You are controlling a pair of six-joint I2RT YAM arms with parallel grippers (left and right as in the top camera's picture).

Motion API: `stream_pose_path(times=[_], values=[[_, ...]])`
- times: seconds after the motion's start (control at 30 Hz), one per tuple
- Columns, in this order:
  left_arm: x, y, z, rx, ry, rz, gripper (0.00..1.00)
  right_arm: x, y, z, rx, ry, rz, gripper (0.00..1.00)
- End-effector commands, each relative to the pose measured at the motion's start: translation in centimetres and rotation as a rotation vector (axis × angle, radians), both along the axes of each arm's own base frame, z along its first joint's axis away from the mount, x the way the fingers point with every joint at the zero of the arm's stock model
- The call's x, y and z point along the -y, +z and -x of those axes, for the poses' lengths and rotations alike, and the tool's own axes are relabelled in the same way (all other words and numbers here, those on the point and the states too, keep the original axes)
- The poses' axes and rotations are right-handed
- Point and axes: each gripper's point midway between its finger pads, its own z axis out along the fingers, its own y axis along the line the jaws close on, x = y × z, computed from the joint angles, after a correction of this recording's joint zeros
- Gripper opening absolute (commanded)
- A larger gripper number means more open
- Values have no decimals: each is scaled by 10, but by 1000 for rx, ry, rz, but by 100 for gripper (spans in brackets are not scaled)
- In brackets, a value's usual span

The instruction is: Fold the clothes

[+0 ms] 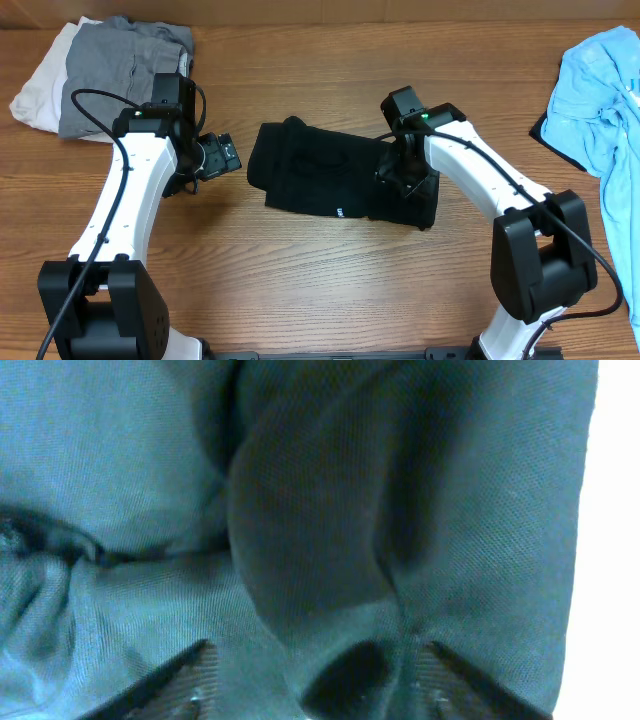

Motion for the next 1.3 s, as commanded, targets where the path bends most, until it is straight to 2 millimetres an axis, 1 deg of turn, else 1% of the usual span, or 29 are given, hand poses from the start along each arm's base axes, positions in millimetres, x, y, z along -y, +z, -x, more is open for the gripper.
stream_pose_path(times=[0.0, 0.07, 0.13, 0.2, 0.27, 0.33, 0.4, 0.43, 0.47, 0.5, 0.6, 0.7, 0.8, 0.83, 0.93, 1.03, 1.13, 1.2, 1.27], values=[[3, -1, -1, 1, -2, 3, 100, -5, 18, -10, 54, -11, -27, 73], [3, -1, -1, 1, -2, 3, 100, -5, 23, -11, 46, -19, -46, 72], [3, -1, -1, 1, -2, 3, 100, 1, 34, -14, 36, -38, -58, 69], [3, -1, -1, 1, -2, 3, 100, 12, 51, -18, 30, -61, -59, 68], [3, -1, -2, 2, -2, 3, 100, 26, 66, -21, 24, -75, -55, 70], [3, -1, -1, 1, -2, 3, 100, 38, 74, -24, 28, -36, -48, 71], [3, -1, -1, 1, -2, 3, 100, 50, 74, -27, 31, -28, -41, 73], [3, -1, -1, 1, -2, 3, 100, 56, 71, -27, 23, -38, -37, 68], [3, -1, -1, 1, -2, 3, 100, 62, 68, -25, 12, -40, -34, 58], [3, -1, -1, 1, -2, 3, 100, 65, 65, -22, 0, -43, -31, 51], [3, -1, -1, 1, -2, 3, 100, 69, 48, -6, -67, -49, -27, 23], [3, 0, -2, 5, -2, 3, 100, 57, 26, 10, -117, -34, -70, 10], [3, 0, -3, 10, -2, 4, 100, 37, 5, 21, -140, -8, -146, 7], [3, 0, -3, 9, -2, 4, 100, 27, -2, 26, -146, 7, -179, 7], [3, 0, -3, 6, -2, 4, 100, 1, -13, 35, -149, 57, -246, 7], [3, 0, -2, 5, -2, 4, 100, -17, -19, 39, -140, 73, -249, 7], [3, 0, -2, 4, -2, 3, 100, -26, -20, 40, -129, 47, -226, 6], [3, -1, -1, 0, -2, 3, 100, -20, -18, 37, -124, 1, -173, 4], [3, -1, -1, -2, -2, 3, 100, -16, -10, 34, -118, -17, -148, 5]])
